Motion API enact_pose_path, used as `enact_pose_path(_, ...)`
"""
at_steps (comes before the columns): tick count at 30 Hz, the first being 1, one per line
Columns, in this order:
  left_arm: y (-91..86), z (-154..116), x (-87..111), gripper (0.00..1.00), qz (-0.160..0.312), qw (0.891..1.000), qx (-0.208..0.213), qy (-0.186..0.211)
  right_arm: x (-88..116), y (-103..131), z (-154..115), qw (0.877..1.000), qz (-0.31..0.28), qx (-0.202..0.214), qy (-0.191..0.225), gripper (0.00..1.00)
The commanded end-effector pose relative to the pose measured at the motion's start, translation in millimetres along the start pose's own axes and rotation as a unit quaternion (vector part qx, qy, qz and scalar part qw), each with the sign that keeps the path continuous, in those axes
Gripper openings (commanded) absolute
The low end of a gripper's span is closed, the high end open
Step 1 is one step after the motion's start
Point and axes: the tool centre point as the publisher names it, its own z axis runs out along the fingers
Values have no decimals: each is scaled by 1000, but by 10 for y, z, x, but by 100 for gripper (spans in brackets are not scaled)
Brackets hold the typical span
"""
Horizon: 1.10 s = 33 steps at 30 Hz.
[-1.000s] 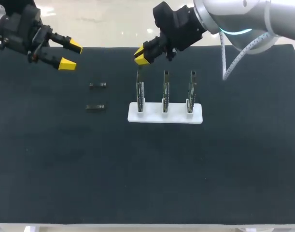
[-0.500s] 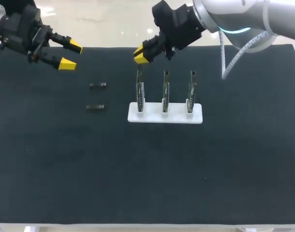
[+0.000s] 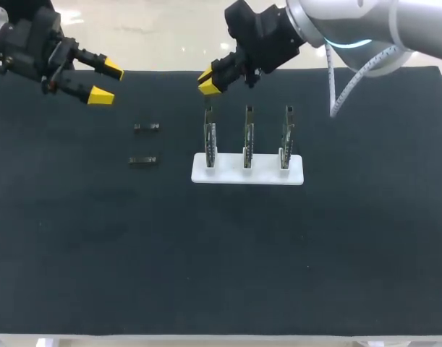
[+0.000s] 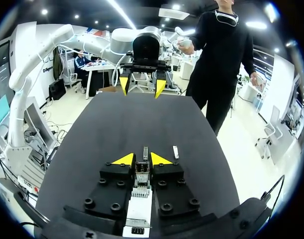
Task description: Pick up the optical module with the left hand, and insert it into the network port with the right hand.
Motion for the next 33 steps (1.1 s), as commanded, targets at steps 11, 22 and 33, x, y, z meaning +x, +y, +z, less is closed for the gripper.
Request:
enact_pose_path(11, 8, 2, -5, 100, -1, 1000, 0, 2, 43, 12, -20, 1000, -2, -1, -2, 0)
enact_pose_path(22, 8, 2, -5, 100, -1, 1000, 0, 2, 67, 20, -13, 1000, -2, -1, -4, 0)
enact_pose_path(33, 8, 2, -5, 100, -1, 1000, 0, 2, 95, 23, 18, 1000, -4, 2, -6, 0)
